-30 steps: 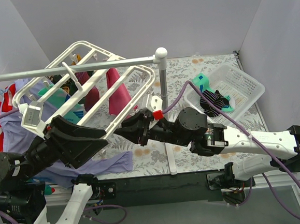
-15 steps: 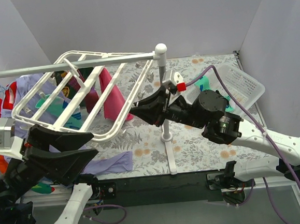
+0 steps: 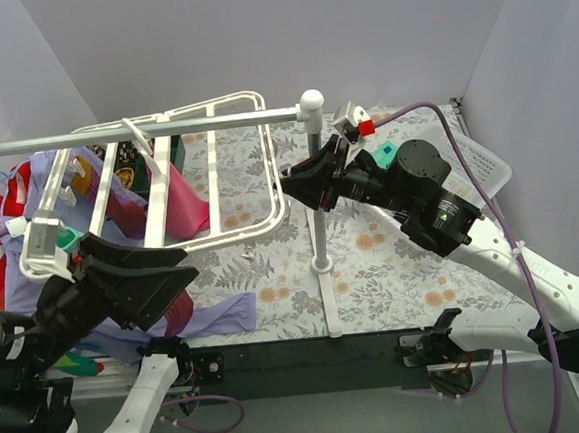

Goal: Remove the socks clipped to the hanger

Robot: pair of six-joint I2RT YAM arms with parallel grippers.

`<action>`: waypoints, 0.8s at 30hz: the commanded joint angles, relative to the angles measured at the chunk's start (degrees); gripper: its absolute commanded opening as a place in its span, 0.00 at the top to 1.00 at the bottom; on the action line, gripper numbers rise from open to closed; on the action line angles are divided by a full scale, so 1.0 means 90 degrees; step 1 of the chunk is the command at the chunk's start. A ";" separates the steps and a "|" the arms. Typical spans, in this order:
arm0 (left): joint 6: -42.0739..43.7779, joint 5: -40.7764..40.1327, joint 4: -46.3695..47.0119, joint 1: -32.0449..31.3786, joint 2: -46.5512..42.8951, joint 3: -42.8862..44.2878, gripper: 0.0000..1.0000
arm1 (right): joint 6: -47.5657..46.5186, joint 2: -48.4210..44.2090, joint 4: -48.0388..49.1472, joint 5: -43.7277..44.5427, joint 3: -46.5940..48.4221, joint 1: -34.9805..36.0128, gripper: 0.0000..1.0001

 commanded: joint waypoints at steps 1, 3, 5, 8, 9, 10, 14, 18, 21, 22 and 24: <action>0.0002 0.0166 -0.0169 0.0039 -0.0019 -0.0391 0.40 | 0.0132 -0.0034 -0.0157 -0.0477 0.0049 -0.0248 0.62; -0.0017 0.0225 -0.0120 0.0039 -0.0028 -0.0470 0.40 | 0.0113 -0.0073 -0.0254 -0.0516 0.0020 -0.0248 0.50; -0.0008 0.0225 -0.0081 0.0048 -0.0038 -0.0558 0.40 | 0.0113 -0.0180 -0.0351 -0.0545 -0.0058 -0.0248 0.44; -0.0037 0.0283 0.0026 0.0058 -0.0029 -0.0636 0.40 | 0.0084 -0.0424 -0.0606 -0.0507 -0.0234 -0.0248 0.33; -0.0047 0.0322 0.0055 0.0068 -0.0029 -0.0656 0.40 | 0.0064 -0.0512 -0.0983 -0.0468 -0.0292 -0.0248 0.29; -0.0056 0.0332 0.0085 0.0068 -0.0038 -0.0675 0.40 | -0.0013 -0.0706 -0.1083 -0.0458 -0.0418 -0.0248 0.28; -0.0047 0.0362 0.0143 0.0088 0.0010 -0.0685 0.40 | -0.0277 -0.1234 -0.1582 -0.0700 -0.0693 -0.0239 0.15; -0.0056 0.0401 0.0173 0.0088 0.0049 -0.0675 0.40 | -0.0482 -0.1635 -0.1651 -0.1287 -0.0849 -0.0054 0.07; -0.0066 0.0401 0.0202 0.0097 0.0050 -0.0695 0.40 | -0.0639 -0.1675 -0.1612 -0.1337 -0.0733 0.0374 0.06; -0.0066 0.0401 0.0202 0.0097 0.0059 -0.0705 0.40 | -0.0687 -0.1607 -0.1573 -0.1288 -0.0674 0.0531 0.06; -0.0076 0.0401 0.0202 0.0107 0.0030 -0.0724 0.40 | -0.0833 -0.1461 -0.1436 -0.0928 -0.0431 0.1105 0.05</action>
